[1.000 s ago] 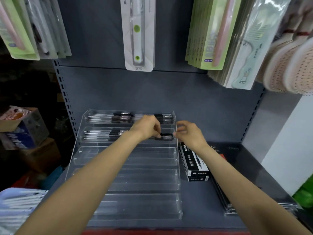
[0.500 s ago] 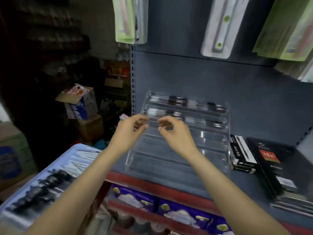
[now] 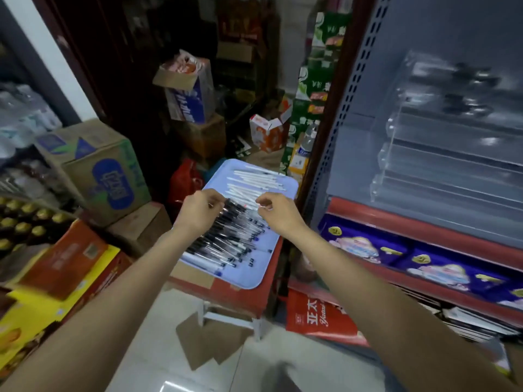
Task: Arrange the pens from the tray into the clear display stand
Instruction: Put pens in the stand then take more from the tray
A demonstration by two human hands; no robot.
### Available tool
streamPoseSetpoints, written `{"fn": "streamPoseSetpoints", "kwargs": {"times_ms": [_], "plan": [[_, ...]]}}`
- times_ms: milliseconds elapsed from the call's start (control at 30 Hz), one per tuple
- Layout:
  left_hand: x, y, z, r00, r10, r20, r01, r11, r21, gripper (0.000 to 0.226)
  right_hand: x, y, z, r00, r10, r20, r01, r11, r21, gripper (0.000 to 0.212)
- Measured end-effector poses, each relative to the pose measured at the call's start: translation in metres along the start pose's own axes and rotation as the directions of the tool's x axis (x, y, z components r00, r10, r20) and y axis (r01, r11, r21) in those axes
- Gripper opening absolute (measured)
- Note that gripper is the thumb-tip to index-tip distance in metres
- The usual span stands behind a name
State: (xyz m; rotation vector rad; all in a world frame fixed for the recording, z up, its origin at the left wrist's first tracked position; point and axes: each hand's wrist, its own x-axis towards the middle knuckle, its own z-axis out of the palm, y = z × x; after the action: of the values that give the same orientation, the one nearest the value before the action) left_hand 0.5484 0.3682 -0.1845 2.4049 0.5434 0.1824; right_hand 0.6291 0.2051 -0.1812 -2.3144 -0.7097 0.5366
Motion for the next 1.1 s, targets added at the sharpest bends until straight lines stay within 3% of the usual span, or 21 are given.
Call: {"fn": "streamPoseSetpoints", "kwargs": {"times_ms": [167, 333, 500, 767, 900, 1000, 1100], "plan": [[0.024, -0.049, 0.017, 0.987, 0.045, 0.153, -0.064, 0.99, 0.123, 0.031, 0.033, 0.015, 0.044, 0.993, 0.111, 0.045, -0.104, 0.986, -0.129, 0.044], [0.058, -0.084, 0.038, 0.919, 0.096, 0.382, -0.237, 0.909, 0.342, 0.054, 0.066, 0.027, 0.063, 0.986, 0.166, 0.029, -0.158, 0.969, -0.189, 0.043], [0.071, -0.099, 0.042, 0.915, 0.111, 0.389, -0.292, 0.846, 0.447, 0.053, 0.095, 0.03, 0.071, 0.97, 0.242, 0.031, -0.234, 0.957, -0.17, 0.032], [0.082, -0.117, 0.045, 0.896, 0.201, 0.396, -0.302, 0.93, 0.21, 0.047, 0.103, 0.026, 0.073, 0.953, 0.282, 0.107, -0.267, 0.954, -0.134, 0.014], [0.082, -0.121, 0.044, 0.882, 0.228, 0.413, -0.317, 0.935, 0.162, 0.047, 0.099, 0.023, 0.078, 0.967, 0.248, 0.058, -0.213, 0.913, -0.347, 0.012], [0.086, -0.124, 0.044, 0.884, 0.227, 0.408, -0.29, 0.952, 0.098, 0.045, 0.096, 0.017, 0.083, 0.977, 0.215, 0.006, -0.189, 0.871, -0.454, 0.033], [0.085, -0.122, 0.043, 0.914, 0.226, 0.337, -0.231, 0.973, -0.026, 0.039, 0.091, 0.017, 0.082, 0.97, 0.244, -0.016, -0.236, 0.915, -0.329, 0.018]]}}
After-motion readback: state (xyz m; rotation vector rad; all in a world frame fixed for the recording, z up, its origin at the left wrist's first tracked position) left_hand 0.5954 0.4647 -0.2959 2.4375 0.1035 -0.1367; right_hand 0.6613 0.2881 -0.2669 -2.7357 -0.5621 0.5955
